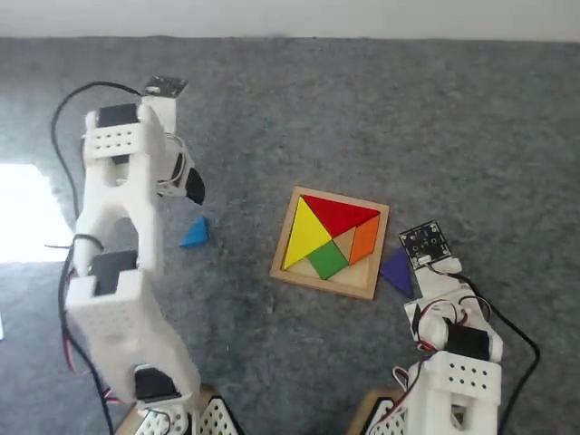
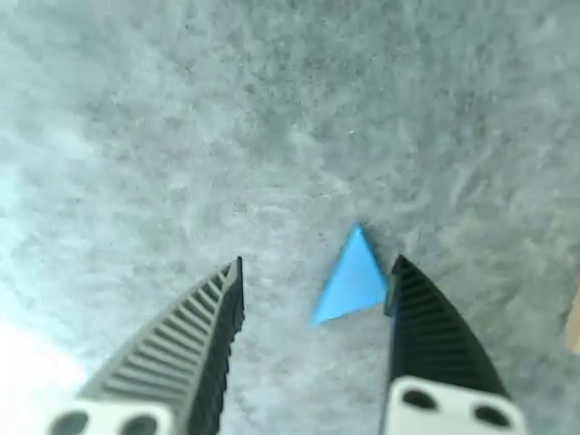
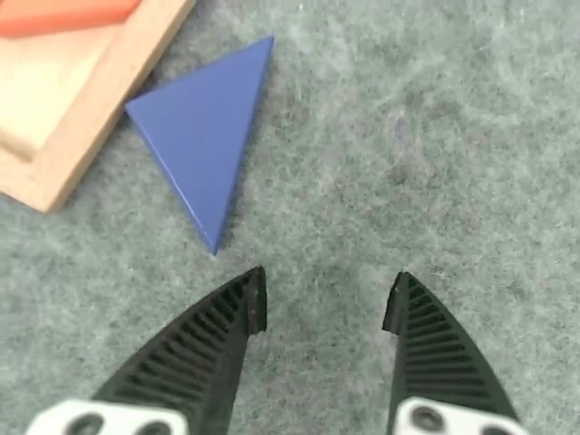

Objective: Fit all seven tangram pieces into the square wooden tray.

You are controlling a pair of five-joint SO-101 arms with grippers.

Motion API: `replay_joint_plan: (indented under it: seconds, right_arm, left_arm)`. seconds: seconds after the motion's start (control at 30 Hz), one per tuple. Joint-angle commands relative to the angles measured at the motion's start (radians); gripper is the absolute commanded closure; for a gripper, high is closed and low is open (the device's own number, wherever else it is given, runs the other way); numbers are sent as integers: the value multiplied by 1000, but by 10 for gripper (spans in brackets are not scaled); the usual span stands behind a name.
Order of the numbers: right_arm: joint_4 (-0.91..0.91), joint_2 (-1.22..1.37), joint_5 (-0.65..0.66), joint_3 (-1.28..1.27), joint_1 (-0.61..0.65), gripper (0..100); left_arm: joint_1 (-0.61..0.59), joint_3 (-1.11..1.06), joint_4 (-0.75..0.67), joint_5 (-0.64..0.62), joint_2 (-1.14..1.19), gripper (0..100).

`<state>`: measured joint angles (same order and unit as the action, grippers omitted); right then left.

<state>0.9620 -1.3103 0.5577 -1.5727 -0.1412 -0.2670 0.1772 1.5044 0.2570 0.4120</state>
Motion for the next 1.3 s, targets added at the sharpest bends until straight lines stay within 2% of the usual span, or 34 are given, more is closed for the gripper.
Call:
replay_joint_plan:
  seconds: [0.0,0.17,0.5,0.73,0.97,1.13,1.27]
  right_arm:
    - [-8,4,9,3,7,783]
    - [-8,4,9,3,7,783]
    - [-8,4,9,3,8,783]
    - [-8,4,9,3,8,783]
    - [-8,4,9,3,8,783]
    - [-8,4,9,3,8,783]
    - [-10,4,9,3,8,783]
  left_arm:
    - [-20,-249,-203,155,-222,764]
    - [2,-452,-338,278,-305,765]
    - [135,-507,-327,245,-241,765]
    - [132,-513,-321,239,-160,810]
    - [133,-512,-298,235,-163,812]
    - [184,-598,-270,241,-313,812]
    - [233,-753,-324,259,-463,812]
